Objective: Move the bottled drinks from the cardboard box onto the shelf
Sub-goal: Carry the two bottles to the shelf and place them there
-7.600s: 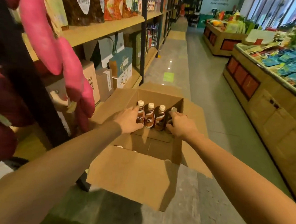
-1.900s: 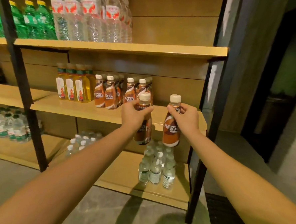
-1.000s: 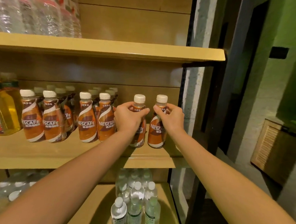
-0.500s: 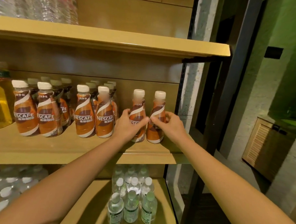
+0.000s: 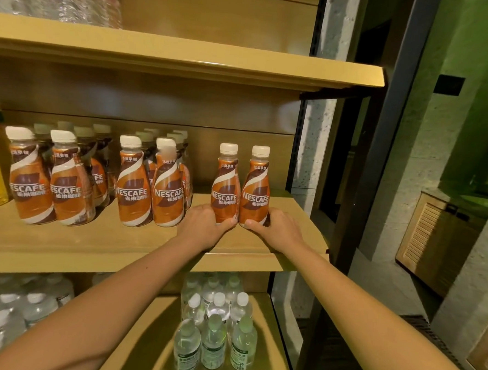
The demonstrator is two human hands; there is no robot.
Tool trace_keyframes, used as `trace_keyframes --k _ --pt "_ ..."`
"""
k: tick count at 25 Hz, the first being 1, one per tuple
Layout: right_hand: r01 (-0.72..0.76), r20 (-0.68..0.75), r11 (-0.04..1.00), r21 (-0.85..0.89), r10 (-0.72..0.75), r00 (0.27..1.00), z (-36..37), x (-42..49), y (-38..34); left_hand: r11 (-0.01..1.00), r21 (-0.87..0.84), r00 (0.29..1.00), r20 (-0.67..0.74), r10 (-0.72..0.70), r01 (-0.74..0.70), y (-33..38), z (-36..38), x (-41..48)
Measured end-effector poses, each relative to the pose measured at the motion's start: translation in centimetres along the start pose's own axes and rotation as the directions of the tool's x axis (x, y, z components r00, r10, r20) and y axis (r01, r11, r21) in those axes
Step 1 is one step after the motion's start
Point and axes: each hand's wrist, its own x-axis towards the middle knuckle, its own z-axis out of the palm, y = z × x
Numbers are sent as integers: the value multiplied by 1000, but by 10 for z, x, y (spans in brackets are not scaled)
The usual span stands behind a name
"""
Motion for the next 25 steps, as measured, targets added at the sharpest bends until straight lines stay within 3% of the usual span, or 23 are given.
trace_keyframes --k 8,14,19,25 --pt "-78 32 995 -57 80 996 15 63 6 994 -50 995 45 -90 92 -6 19 55" --pt "-103 42 976 -192 113 993 24 84 10 974 85 974 69 -217 211 -7 27 73" --pt "-57 68 959 -278 78 995 5 59 2 989 57 985 98 -145 139 5 8 51" --pt "111 84 970 -216 -94 992 -45 -22 -24 991 91 982 171 77 -93 45 -40 -21"
